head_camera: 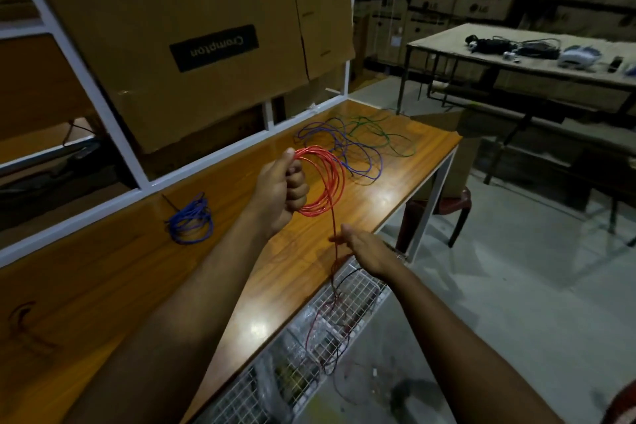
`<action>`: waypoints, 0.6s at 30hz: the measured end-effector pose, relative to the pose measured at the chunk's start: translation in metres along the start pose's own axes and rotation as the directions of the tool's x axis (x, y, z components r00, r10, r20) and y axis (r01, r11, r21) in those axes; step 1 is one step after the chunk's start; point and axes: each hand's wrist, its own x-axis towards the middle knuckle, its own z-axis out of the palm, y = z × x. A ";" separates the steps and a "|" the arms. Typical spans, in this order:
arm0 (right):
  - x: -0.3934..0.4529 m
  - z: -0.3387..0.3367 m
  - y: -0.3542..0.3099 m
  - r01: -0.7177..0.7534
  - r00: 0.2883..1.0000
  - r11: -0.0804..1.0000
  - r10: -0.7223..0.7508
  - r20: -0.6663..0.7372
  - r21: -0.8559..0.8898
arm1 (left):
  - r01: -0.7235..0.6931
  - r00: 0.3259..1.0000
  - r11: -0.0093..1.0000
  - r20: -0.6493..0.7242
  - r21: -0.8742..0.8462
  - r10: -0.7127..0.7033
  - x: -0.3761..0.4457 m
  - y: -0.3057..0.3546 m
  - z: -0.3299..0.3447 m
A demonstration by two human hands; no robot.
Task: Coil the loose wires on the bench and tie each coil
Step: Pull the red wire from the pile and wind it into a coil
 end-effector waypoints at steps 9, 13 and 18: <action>-0.020 -0.015 -0.019 0.296 0.955 0.938 -0.296 -0.027 0.182 | -0.059 0.993 0.994 0.095 -0.094 0.068 0.015 0.055 0.035; -0.023 -0.036 -0.023 0.311 0.938 0.948 -0.317 -0.138 -0.066 | -0.102 0.976 0.992 0.184 -0.075 0.114 0.021 0.082 0.062; -0.031 -0.088 -0.065 0.321 0.946 0.935 -0.306 -0.110 0.152 | -0.164 0.959 0.983 0.222 -0.082 0.178 0.026 0.116 0.088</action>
